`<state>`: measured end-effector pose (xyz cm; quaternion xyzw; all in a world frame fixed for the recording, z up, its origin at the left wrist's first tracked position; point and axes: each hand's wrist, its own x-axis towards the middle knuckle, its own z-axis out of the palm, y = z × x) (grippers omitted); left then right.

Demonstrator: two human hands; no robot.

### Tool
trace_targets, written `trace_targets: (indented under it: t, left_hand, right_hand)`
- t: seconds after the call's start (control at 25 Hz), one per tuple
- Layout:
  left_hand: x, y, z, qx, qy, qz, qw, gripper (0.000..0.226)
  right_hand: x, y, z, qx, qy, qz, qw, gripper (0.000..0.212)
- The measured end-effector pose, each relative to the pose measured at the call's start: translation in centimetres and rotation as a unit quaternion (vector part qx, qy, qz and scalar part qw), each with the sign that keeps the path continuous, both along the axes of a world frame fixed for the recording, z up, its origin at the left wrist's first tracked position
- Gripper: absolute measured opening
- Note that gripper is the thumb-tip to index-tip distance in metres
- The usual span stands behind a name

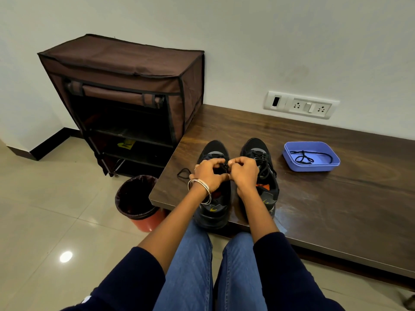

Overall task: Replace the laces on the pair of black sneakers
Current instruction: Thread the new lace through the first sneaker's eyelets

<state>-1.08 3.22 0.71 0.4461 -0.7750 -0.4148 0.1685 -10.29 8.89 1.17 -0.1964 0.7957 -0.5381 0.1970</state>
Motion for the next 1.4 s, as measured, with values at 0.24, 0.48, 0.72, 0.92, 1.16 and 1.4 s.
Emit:
trace_targets:
  t: [0.24, 0.48, 0.72, 0.92, 1.16, 1.4]
  left_hand:
    - [0.7, 1.0, 0.5, -0.09, -0.09, 0.027, 0.991, 0.045]
    - [1.6, 0.0, -0.1, -0.068, -0.062, 0.001, 0.996, 0.039]
    - [2.5, -0.6, -0.4, -0.075, -0.084, -0.011, 0.994, 0.056]
    - [2.2, -0.9, -0.1, -0.079, -0.106, -0.027, 0.991, 0.06]
    - [2.2, -0.7, 0.0, -0.031, -0.065, -0.009, 0.997, 0.081]
    - [2.3, -0.5, 0.1, -0.015, -0.052, 0.01, 0.998, 0.106]
  right_hand:
    - [-0.8, 2.7, 6.9, -0.298, -0.202, -0.03, 0.932, 0.024]
    - [-1.9, 2.4, 6.5, -0.073, 0.106, 0.105, 0.986, 0.009]
    - [-0.9, 1.2, 1.4, 0.175, 0.179, 0.182, 0.951, 0.022]
    - [-0.3, 3.0, 7.3, -0.161, 0.129, 0.072, 0.976, 0.019]
    - [-1.5, 3.8, 11.0, -0.316, -0.063, 0.11, 0.94, 0.016]
    - [-0.9, 0.6, 2.0, 0.132, 0.057, 0.142, 0.979, 0.045]
